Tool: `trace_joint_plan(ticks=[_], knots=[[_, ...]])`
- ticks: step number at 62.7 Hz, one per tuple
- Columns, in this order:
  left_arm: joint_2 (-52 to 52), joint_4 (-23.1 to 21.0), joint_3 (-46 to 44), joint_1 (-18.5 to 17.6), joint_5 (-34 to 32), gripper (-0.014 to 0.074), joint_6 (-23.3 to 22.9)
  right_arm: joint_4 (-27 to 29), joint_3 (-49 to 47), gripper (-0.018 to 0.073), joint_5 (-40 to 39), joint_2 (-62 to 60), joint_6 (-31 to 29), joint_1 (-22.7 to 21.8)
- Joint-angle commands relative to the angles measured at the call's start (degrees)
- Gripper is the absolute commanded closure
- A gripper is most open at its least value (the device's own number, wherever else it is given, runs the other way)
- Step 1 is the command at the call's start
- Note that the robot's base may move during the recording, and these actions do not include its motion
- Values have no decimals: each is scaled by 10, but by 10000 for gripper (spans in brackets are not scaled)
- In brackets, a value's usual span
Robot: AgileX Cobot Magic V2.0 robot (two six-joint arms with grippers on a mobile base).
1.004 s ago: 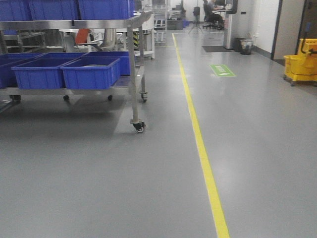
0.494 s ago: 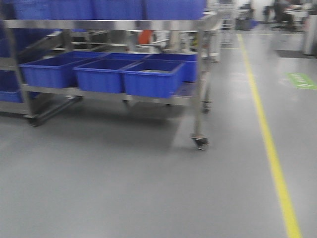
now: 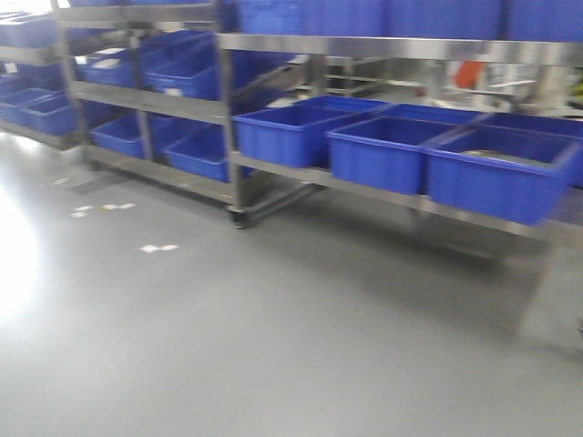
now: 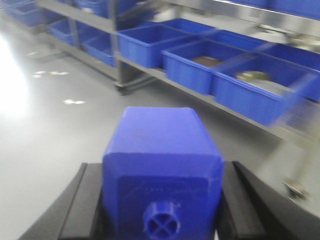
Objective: Pick and sort blue part to right shelf
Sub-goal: 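Drive the base down the aisle toward the rack of blue bins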
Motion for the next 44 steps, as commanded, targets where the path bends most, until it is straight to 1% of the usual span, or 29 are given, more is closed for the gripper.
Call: trace_joint_plan(ticks=[1,44], knots=[[5,-3,-17,1,-55,368,0,1,-18,230,-56,1,-5,-3],[5,-3,-17,1,-55,368,0,1,-18,230,-56,1,-5,-3]])
